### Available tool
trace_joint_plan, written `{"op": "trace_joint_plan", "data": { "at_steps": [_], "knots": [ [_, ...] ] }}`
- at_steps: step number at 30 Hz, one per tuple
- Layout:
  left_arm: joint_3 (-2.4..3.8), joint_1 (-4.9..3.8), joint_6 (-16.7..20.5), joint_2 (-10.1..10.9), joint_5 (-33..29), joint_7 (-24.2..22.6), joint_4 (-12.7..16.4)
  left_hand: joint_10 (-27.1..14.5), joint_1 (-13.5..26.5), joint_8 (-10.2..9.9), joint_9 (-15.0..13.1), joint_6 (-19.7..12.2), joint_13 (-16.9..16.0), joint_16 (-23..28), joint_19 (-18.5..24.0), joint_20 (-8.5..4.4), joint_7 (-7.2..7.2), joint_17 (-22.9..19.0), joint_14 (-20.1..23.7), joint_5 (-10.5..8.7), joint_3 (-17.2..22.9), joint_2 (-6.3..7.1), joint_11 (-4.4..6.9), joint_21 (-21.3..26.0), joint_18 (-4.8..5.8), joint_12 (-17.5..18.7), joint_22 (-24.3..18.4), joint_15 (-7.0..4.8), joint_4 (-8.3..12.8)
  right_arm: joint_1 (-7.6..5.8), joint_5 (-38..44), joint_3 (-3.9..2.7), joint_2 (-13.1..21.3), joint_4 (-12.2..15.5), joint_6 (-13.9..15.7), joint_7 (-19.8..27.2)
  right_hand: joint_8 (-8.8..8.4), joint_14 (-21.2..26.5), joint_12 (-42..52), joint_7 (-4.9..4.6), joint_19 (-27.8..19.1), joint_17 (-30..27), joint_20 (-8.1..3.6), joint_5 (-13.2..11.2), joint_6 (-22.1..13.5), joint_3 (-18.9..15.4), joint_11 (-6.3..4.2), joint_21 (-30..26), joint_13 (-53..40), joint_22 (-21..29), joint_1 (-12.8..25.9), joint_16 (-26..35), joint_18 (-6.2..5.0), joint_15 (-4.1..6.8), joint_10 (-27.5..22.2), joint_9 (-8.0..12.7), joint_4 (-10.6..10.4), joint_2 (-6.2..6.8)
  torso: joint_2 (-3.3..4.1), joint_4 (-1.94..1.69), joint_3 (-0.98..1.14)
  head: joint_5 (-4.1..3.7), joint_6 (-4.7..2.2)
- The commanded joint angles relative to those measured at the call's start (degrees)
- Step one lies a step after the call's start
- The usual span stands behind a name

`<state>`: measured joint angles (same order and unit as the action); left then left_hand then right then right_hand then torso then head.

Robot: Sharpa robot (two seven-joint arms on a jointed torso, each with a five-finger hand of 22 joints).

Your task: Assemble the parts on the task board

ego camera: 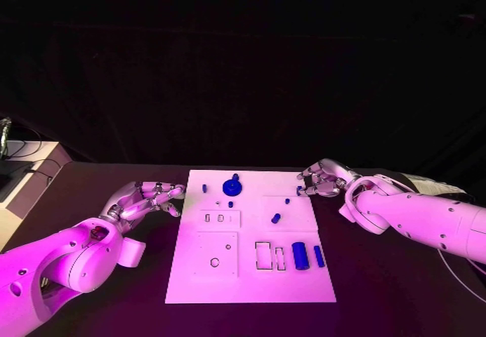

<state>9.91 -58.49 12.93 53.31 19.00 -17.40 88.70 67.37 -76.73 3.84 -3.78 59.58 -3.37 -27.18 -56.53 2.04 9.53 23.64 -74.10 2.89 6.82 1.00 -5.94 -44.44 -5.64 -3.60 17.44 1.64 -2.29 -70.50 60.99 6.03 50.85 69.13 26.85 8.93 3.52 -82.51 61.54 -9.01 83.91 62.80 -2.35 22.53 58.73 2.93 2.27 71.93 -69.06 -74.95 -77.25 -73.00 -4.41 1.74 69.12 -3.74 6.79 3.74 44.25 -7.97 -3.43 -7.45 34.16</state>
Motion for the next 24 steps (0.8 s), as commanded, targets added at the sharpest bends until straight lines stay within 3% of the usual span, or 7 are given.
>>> {"op": "trace_joint_plan", "data": {
  "at_steps": [1,9,19,24],
  "knots": [
    [0.05,0.01,-1.00,-0.01,0.08,-0.66,0.02,-0.22,0.11,-0.17,0.04,-0.15,-0.07,-0.24,0.34,-0.08,0.00,-0.02,0.48,0.03,0.29,-0.03,-0.08,-0.35,-0.82,0.17,-0.09,-0.11,0.07,0.16,1.26,-0.01,-0.16,-0.07,-0.64,-0.46,0.27,-0.22,-0.08,0.09,2.49,0.14,-0.09,0.06,-0.47,-0.37,0.14,0.03,0.05,-10.18,-0.02,-0.23,0.22,0.02,-0.12,-0.05,-0.44,0.57,0.06,0.15,0.02,0.17,0.19],
    [0.05,0.02,-1.13,-0.08,0.08,-0.42,-0.17,-0.27,0.22,-0.17,0.04,-0.14,-0.07,-0.29,0.37,-0.09,0.03,-0.01,0.51,0.03,0.35,-0.04,-0.11,-0.49,-0.81,0.18,-0.18,-0.10,0.06,0.29,1.46,-0.01,-0.17,-0.17,-1.29,-0.69,0.25,-0.26,-0.08,0.07,2.52,0.28,-0.07,0.04,-0.52,-0.53,0.16,0.11,0.04,-10.21,0.03,-0.26,0.23,0.01,-0.11,-0.04,-0.77,0.73,-0.02,0.10,0.01,0.20,0.61],
    [0.05,0.05,-1.19,-0.17,0.08,-0.38,-0.28,-0.27,0.22,-0.17,0.04,-0.14,-0.07,-0.29,0.37,-0.09,0.03,-0.01,0.51,0.03,0.35,-0.04,-0.11,-0.49,-0.81,0.18,-0.18,-0.10,0.06,0.43,1.51,-0.01,-0.62,-0.98,-1.89,-1.14,0.28,-0.27,0.11,0.11,2.56,0.36,-0.07,0.14,-0.42,-0.59,0.14,0.19,-0.09,-10.23,0.03,-0.25,0.24,0.02,0.08,-0.05,-1.19,0.79,-0.02,0.11,0.02,0.22,0.65],
    [0.05,0.06,-1.17,-0.24,0.08,-0.31,-0.35,-0.27,0.22,-0.17,0.04,-0.14,-0.07,-0.29,0.37,-0.09,0.03,-0.01,0.51,0.03,0.35,-0.04,-0.11,-0.49,-0.81,0.18,-0.18,-0.10,0.06,0.55,1.53,-0.01,-1.20,-1.51,-1.83,-1.40,0.27,-0.29,0.25,0.16,2.60,0.43,-0.11,-0.34,-0.05,-0.02,0.05,0.30,-0.20,-10.26,-0.27,-0.27,0.26,0.08,0.26,-0.04,-1.17,0.00,0.01,0.06,0.01,0.26,0.77]
  ]
}}
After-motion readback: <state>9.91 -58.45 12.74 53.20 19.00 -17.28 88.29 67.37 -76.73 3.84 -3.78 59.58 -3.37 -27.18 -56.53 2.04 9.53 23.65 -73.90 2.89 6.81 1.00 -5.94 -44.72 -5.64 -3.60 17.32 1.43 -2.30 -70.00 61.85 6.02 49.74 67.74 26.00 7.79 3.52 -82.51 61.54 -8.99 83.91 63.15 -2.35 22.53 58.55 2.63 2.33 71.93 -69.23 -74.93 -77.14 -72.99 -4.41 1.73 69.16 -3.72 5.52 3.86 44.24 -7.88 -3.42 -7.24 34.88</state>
